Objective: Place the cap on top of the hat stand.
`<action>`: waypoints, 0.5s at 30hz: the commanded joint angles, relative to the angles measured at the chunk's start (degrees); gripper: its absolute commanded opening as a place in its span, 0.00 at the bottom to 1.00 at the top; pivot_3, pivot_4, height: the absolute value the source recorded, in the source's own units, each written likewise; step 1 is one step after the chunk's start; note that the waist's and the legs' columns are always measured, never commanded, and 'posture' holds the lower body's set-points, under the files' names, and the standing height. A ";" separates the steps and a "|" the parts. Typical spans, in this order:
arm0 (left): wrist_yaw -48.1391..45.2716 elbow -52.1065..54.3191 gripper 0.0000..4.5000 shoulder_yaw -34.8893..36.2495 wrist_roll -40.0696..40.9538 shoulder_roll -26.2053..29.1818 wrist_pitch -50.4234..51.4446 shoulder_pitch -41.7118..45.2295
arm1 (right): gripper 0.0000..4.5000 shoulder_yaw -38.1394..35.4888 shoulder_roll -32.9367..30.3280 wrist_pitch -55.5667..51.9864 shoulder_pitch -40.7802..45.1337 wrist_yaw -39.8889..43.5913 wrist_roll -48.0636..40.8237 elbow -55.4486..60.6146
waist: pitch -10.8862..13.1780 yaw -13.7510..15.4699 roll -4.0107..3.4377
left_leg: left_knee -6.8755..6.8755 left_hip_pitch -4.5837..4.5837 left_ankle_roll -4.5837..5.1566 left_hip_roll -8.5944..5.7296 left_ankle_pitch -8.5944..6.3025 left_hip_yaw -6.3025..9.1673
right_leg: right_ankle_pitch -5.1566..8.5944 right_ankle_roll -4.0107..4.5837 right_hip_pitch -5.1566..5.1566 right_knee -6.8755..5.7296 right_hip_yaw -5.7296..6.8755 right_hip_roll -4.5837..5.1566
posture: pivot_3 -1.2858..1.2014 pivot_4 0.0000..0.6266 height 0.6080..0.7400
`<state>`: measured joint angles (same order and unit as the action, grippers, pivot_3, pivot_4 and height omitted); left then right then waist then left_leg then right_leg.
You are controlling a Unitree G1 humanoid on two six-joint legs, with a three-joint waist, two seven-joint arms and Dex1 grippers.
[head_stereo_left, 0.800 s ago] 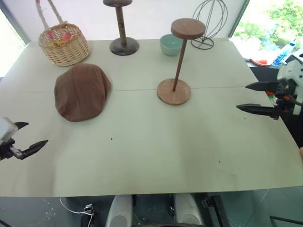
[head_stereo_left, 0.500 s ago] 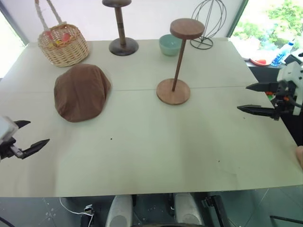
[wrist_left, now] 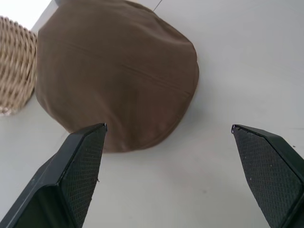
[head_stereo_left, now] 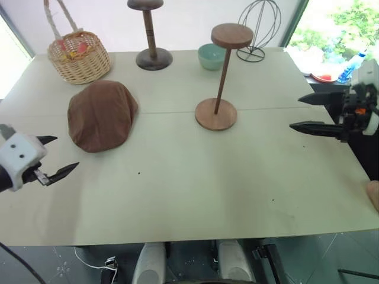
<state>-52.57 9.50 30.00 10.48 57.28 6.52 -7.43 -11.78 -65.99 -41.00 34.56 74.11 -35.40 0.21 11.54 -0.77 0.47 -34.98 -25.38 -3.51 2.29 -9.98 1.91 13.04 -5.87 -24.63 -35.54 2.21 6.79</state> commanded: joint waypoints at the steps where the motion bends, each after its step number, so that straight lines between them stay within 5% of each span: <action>1: 4.30 -2.55 0.98 -5.54 -7.42 -0.27 -8.47 2.46 | 1.00 -5.01 0.25 -14.24 3.04 -3.92 -14.72 12.11 | 0.01 0.15 -0.05 | 0.01 0.00 0.00 0.02 0.00 0.00 | 0.00 0.00 -0.01 -0.03 0.00 -0.01 | 0.52 0.24 0.91; 8: 10.04 -11.23 0.98 -13.57 -17.19 0.47 -18.31 6.54 | 1.00 -7.75 3.74 -28.08 8.91 -17.73 -33.58 19.65 | 0.00 0.14 -0.01 | -0.06 -0.01 0.01 0.13 0.00 -0.06 | -0.06 0.05 -0.01 -0.04 0.00 -0.09 | 0.52 0.24 0.91; 15: 17.22 -19.11 0.98 -21.24 -23.73 -3.10 -25.12 12.85 | 1.00 -7.51 3.59 -30.31 9.63 -24.58 -38.83 20.84 | -0.03 0.52 0.01 | -0.13 -0.05 0.01 0.48 0.00 -0.59 | -0.14 0.08 -0.01 -0.01 0.01 -0.08 | 0.52 0.24 0.91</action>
<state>-37.29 -8.98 9.74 -11.65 54.43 -16.19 4.98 -17.35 -61.61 -71.29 43.50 50.62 -72.84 20.16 11.51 -0.25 0.47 -35.11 -25.42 -3.50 2.77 -9.97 1.30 12.89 -5.80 -24.64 -35.55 2.21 6.71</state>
